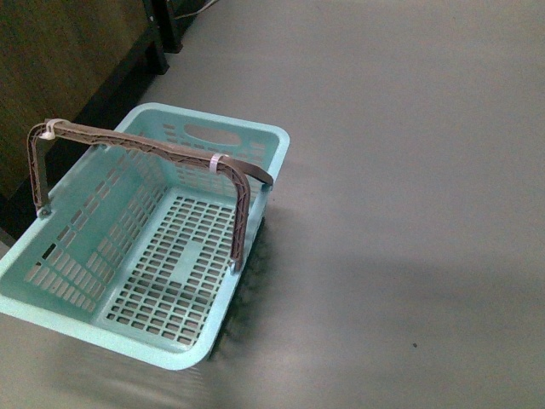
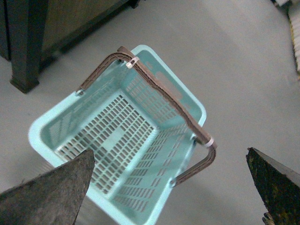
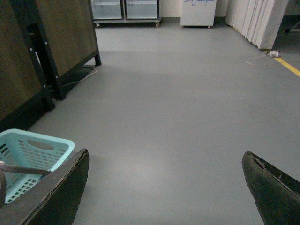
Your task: Pick lemon and mango into basket
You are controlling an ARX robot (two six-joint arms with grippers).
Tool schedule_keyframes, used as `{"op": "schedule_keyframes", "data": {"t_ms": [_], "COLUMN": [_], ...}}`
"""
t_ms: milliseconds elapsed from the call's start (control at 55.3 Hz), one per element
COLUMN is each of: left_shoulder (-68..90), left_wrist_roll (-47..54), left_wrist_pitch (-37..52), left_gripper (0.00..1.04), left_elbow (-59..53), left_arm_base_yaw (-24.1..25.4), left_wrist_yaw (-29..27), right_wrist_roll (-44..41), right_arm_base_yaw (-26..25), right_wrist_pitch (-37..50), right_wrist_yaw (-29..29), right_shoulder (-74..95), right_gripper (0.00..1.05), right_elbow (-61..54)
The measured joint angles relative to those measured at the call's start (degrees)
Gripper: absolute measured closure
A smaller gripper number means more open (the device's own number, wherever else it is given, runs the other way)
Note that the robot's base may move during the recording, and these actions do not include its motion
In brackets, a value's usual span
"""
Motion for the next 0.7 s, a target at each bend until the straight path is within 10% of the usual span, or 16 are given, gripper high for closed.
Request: {"op": "schedule_keyframes", "data": {"t_ms": [325, 705], "left_shoulder": [41.3, 72.7], "left_wrist_roll": [-21.1, -30.3], "left_wrist_pitch": [26.4, 28.4], "left_gripper": [0.07, 0.07], "left_elbow": [10.9, 32.3], "left_arm_base_yaw": [-5.0, -14.6], "left_wrist_yaw": [2.3, -1.9], "right_wrist_roll": [0.0, 0.0], "right_arm_base_yaw": [0.0, 0.0], "right_wrist_pitch": [0.0, 0.0], "right_wrist_yaw": [0.0, 0.0], "right_shoulder": [0.0, 0.0], "right_gripper": [0.09, 0.09], "right_elbow": [0.0, 0.0]}}
